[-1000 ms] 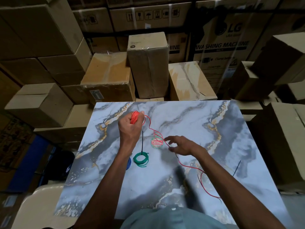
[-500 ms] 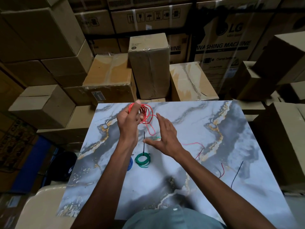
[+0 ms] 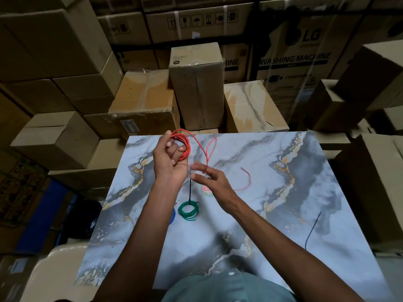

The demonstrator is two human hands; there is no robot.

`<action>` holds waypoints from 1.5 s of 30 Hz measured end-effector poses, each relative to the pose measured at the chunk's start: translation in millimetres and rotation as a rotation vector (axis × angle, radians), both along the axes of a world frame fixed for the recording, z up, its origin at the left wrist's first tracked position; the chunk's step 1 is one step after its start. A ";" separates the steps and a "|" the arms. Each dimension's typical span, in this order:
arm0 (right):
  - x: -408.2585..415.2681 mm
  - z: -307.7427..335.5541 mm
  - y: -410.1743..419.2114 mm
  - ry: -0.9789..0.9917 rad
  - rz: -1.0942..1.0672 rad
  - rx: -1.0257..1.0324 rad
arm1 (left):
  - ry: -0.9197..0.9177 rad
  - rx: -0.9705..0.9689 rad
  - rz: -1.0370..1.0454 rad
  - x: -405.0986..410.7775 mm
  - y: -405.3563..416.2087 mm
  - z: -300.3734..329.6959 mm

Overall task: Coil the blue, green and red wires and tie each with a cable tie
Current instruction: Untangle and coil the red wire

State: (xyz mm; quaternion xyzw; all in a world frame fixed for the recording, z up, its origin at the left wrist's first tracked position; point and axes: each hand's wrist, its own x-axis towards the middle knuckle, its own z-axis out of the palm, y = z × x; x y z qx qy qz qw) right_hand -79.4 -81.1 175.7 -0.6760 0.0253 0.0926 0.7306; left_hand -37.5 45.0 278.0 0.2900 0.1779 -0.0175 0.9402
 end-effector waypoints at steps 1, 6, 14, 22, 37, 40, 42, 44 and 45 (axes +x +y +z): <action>-2.7 3.1 0.9 -0.004 0.031 -0.007 | 0.006 0.013 -0.001 0.4 0.5 -1.2; -7.2 13.1 -0.1 -0.071 -0.069 -0.167 | 0.049 0.224 0.066 1.1 1.9 -6.5; 0.7 31.3 -21.6 -0.134 -0.290 -0.136 | -0.208 1.061 0.117 -6.8 17.3 -42.9; 10.6 34.4 -31.3 -0.070 0.068 -0.882 | -0.630 1.655 -0.088 -29.2 -1.1 -55.2; 47.2 71.6 -128.0 0.070 -0.542 -0.232 | -0.537 1.935 -0.200 -24.6 25.9 -85.1; 49.3 70.4 -156.9 -0.059 -0.822 -0.432 | -0.411 1.904 -0.142 -16.5 41.1 -77.8; 51.9 65.8 -162.6 -0.103 -0.906 -0.555 | -0.362 1.848 -0.130 -13.5 43.3 -69.9; 56.3 54.0 -153.8 -0.080 -0.754 -0.690 | -0.352 1.771 -0.158 -12.0 37.3 -64.3; 58.5 44.5 -146.4 -0.039 -0.640 -0.807 | -0.352 1.733 -0.181 -11.5 33.0 -62.6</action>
